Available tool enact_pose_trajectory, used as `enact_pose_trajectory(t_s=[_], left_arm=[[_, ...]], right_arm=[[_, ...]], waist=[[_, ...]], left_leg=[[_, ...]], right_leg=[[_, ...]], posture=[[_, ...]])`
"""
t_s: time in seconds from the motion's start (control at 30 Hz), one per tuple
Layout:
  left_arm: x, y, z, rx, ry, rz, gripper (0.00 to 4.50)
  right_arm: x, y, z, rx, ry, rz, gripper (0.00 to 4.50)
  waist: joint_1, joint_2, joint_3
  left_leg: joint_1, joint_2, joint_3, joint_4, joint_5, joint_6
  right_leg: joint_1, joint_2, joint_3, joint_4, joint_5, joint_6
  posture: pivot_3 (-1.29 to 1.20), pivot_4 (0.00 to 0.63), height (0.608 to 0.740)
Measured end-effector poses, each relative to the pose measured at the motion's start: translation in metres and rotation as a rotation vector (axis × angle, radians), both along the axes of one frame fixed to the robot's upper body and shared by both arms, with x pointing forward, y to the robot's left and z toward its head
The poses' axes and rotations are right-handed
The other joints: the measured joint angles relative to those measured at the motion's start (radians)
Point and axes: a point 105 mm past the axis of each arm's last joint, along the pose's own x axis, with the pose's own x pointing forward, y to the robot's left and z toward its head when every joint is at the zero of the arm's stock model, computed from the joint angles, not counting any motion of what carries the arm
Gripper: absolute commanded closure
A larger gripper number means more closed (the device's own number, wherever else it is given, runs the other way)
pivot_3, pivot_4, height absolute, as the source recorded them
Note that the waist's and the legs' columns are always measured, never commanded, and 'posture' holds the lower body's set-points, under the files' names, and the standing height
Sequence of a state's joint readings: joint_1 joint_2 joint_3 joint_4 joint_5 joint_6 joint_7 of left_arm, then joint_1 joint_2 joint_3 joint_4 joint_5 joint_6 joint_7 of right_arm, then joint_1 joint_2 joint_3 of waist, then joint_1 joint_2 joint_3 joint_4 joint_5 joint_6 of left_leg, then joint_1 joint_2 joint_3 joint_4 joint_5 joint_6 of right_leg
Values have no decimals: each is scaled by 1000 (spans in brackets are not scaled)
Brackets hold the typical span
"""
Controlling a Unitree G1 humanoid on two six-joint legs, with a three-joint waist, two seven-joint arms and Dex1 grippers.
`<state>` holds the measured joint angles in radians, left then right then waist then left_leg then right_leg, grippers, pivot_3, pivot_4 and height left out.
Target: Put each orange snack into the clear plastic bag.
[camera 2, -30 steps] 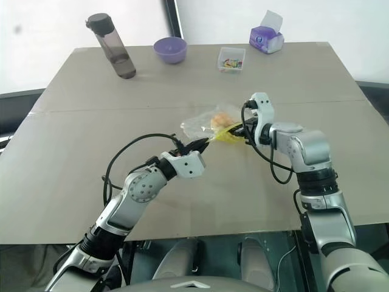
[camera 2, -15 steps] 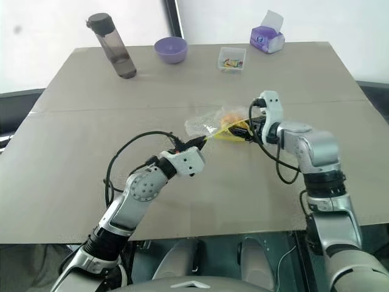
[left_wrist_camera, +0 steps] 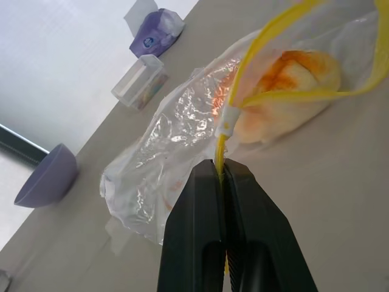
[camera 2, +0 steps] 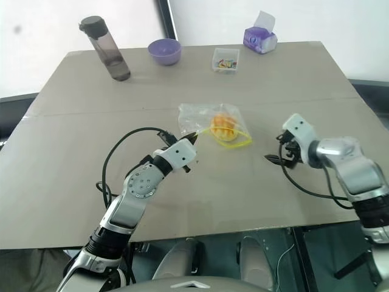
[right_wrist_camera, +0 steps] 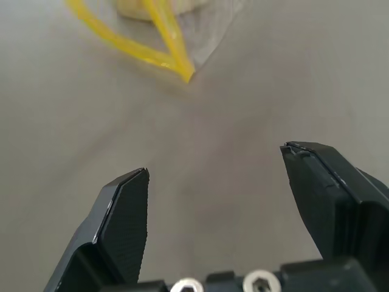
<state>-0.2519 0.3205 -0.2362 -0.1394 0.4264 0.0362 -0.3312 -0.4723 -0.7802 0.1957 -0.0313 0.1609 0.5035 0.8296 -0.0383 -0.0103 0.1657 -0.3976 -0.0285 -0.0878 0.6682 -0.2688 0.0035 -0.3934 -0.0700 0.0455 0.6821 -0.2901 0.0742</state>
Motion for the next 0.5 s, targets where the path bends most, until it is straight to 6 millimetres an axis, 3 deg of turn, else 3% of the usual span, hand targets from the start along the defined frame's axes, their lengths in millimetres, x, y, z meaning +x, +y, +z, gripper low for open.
enact_pose_trajectory(t_s=[0.1,0.27,0.43,0.47,0.5], left_arm=[[0,0,0,-1,0,-1,4500],[1,0,1,-1,-1,-1,4500],[2,0,1,-5,0,-2,4500],[2,0,1,-5,0,-2,4500],[2,0,2,-6,-1,-2,4500]], right_arm=[[9,20,-1,15,-54,31,677],[18,36,4,38,-108,54,677],[30,32,-4,-29,-172,30,677],[30,32,-4,-35,-182,35,1175],[31,32,-4,-39,-188,40,1358]], waist=[[3,0,0],[20,0,0],[27,0,0],[26,0,0],[26,0,0]], left_leg=[[-2,-1,0,0,2,-4],[-2,-1,-1,0,2,-4],[-2,-1,-1,0,2,-4],[-2,-1,-1,0,2,-4],[-2,-1,0,0,2,-4]], right_leg=[[-1,-1,0,-1,0,0],[-1,-1,0,-2,0,0],[-1,-1,-1,-2,0,0],[-1,-1,0,-2,0,0],[-1,-1,0,-2,0,0]], posture=[[0,150,740],[0,150,740],[0,150,740],[0,150,740],[0,150,740]])
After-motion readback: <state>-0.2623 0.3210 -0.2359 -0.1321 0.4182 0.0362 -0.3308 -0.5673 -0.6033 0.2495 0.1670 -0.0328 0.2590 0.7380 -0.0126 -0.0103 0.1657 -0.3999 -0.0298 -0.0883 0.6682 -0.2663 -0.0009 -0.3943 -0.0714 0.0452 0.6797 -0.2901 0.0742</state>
